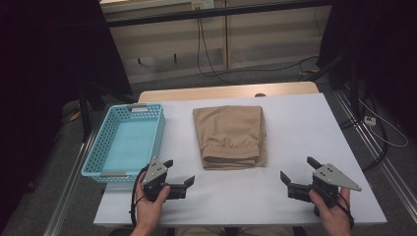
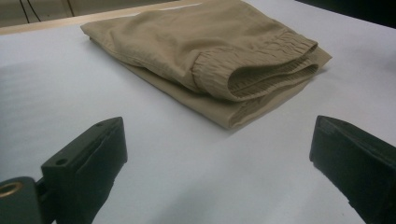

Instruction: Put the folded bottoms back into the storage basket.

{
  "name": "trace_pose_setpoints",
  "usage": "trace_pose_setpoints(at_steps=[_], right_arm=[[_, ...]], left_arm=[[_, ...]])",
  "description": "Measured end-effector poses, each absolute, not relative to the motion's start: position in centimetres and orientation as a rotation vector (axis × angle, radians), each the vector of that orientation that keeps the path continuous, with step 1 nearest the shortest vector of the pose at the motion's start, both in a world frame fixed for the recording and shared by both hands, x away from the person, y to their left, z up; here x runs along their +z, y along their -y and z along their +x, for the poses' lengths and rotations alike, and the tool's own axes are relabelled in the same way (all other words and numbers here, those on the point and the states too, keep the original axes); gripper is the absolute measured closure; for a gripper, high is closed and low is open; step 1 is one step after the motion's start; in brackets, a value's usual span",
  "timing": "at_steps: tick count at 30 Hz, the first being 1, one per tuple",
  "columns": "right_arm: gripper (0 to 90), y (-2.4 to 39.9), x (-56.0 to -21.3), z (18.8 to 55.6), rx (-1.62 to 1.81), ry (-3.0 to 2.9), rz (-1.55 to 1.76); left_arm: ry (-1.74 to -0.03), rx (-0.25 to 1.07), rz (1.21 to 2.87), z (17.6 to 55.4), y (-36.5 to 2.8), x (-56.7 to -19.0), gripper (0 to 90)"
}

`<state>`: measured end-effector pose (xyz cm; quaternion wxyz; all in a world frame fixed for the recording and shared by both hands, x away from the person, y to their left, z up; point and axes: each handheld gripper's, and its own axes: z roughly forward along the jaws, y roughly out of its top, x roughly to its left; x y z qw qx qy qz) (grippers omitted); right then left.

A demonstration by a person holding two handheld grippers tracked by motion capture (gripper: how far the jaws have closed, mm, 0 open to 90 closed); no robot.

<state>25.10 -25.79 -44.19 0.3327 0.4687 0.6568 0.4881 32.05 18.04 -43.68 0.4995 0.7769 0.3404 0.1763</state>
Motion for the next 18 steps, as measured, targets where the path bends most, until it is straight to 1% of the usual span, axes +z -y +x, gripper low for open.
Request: trace_pose_setpoints(at_steps=[7,18], right_arm=[[2.1,25.3,-44.4,25.6,1.304,-1.750,1.226],[2.2,24.0,-44.5,26.2,1.310,-1.874,1.179]], left_arm=[[-0.822,0.430,1.914,32.0,-17.9,-43.9,4.2],[-0.845,0.419,1.926,32.1,-18.1,-44.2,4.2]])
